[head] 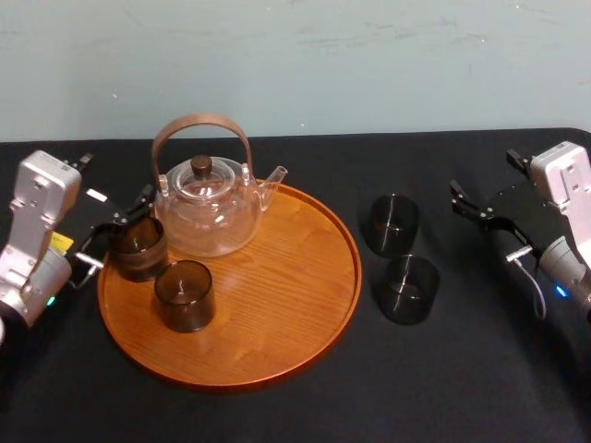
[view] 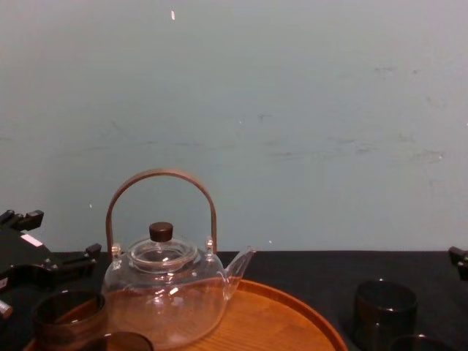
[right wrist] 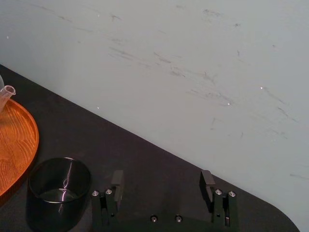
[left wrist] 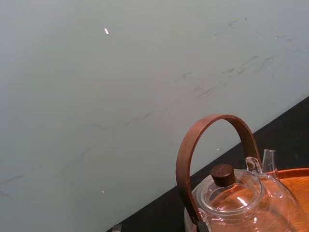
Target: Pick up the glass from the table and place it on the tray.
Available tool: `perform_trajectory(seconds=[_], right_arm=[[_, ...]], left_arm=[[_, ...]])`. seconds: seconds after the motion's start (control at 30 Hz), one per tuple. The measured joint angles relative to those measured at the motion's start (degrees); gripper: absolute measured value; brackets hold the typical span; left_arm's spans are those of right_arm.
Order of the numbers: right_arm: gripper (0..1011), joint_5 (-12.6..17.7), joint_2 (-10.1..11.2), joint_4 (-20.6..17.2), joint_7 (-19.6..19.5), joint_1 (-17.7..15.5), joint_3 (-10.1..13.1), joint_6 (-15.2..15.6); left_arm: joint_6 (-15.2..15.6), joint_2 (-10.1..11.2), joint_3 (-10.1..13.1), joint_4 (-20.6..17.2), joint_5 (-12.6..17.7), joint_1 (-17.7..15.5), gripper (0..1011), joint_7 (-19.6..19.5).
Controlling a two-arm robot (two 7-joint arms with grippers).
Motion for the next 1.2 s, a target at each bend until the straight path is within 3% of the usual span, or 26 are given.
perform_trajectory(seconds=[0.93,1.1,1.2], right_arm=[[1002,-0.09,-0.07,0.09,0.11,-0.06,0.13,-0.09],[1003,-0.16,0.72,-1.65,1.27,-1.73,1.16,-0.80],[1002,0.32,2.21,-4.61,2.10,-4.08,2.29,-1.61]], left_arm=[[0.00,0.00,0.00,0.00,0.00,0.00,1001,0.00],[0.00,0.00,0.00,0.00,0.00,0.00,1001,0.00],[0.00,0.00,0.00,0.00,0.00,0.00,1001,0.00]])
